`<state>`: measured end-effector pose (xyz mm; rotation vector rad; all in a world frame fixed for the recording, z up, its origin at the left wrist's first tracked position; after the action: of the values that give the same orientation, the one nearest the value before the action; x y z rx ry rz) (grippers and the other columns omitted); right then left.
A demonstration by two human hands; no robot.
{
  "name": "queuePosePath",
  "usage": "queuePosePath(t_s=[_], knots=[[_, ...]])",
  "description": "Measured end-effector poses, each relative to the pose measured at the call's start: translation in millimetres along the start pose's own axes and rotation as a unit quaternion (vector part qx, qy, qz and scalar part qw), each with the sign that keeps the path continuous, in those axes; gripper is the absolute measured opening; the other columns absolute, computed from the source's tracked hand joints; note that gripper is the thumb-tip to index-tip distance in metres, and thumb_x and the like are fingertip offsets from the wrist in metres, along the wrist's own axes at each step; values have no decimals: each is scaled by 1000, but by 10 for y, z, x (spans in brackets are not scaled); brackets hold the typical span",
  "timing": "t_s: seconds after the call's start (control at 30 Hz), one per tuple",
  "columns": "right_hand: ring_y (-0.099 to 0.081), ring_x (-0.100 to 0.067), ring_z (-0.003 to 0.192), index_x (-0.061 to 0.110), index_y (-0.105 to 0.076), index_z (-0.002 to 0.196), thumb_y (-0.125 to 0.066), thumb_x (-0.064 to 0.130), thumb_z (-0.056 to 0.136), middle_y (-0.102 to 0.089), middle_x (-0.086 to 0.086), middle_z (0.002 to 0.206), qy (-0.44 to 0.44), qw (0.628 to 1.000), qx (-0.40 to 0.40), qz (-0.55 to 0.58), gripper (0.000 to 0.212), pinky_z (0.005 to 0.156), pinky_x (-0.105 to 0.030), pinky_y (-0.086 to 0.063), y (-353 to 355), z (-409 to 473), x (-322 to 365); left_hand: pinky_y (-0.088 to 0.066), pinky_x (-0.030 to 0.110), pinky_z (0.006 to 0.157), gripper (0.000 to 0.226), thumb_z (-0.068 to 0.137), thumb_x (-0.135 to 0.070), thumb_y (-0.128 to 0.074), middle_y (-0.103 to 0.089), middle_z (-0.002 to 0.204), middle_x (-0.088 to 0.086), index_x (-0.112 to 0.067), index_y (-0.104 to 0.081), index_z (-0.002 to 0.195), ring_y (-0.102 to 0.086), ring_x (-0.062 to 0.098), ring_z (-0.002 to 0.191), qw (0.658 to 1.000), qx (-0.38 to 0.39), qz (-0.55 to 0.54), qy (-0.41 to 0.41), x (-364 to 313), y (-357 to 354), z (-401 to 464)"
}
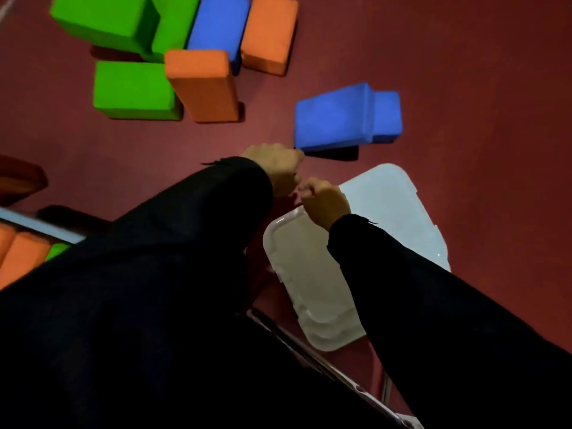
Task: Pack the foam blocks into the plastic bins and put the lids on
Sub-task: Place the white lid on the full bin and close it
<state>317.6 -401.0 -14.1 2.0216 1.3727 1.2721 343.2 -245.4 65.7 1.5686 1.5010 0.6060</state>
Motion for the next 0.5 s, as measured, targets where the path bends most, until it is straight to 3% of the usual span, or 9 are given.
queuePosePath(t_s=[0.13, 0.23, 0.4, 0.5], knots=[[-64, -37, 113, 29, -65, 127, -49, 28, 97, -69, -10, 124, -58, 995, 71, -29, 34, 92, -39, -47, -483, 23, -296, -50, 40, 81, 42, 97, -40, -50, -61, 127, 7, -20, -55, 133, -64, 30, 109, 998, 27, 53, -14, -240, -415, 161], [-64, -37, 115, 26, -59, 134, -49, 26, 99, -68, -12, 127, -59, 991, 112, -39, 36, 93, -41, -48, -747, 86, -341, -44, 40, 77, 41, 97, -36, -49, -56, 128, 7, -20, -50, 135, -62, 32, 112, 997, 62, 50, -4, -228, -664, 154], [-66, -33, 111, 19, -47, 140, -48, 22, 99, -67, -10, 124, -39, 974, 184, -124, 41, 88, -42, -51, -1104, 358, -396, -44, 35, 66, 34, 93, -29, -50, -59, 112, 2, -22, -54, 126, -64, 27, 92, 996, 90, 5, 6, -133, -1014, 79], [-65, -34, 114, 29, -36, 147, -44, 27, 96, -65, -10, 129, -51, 971, 187, -141, 52, 91, -44, -50, -1289, 610, -426, -41, 32, 67, 37, 87, -28, -55, -58, 107, -4, -25, -54, 124, -65, 25, 94, 995, 94, -40, 11, 10, -1200, -30]])
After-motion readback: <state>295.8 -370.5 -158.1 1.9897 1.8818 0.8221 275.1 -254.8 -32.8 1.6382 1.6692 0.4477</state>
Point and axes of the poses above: each hand's wrist, its own z-axis towards the middle knuckle, its own y-axis out of the back of the hand, x = y × z, the point moved 1 cm from there along z, towards the middle knuckle
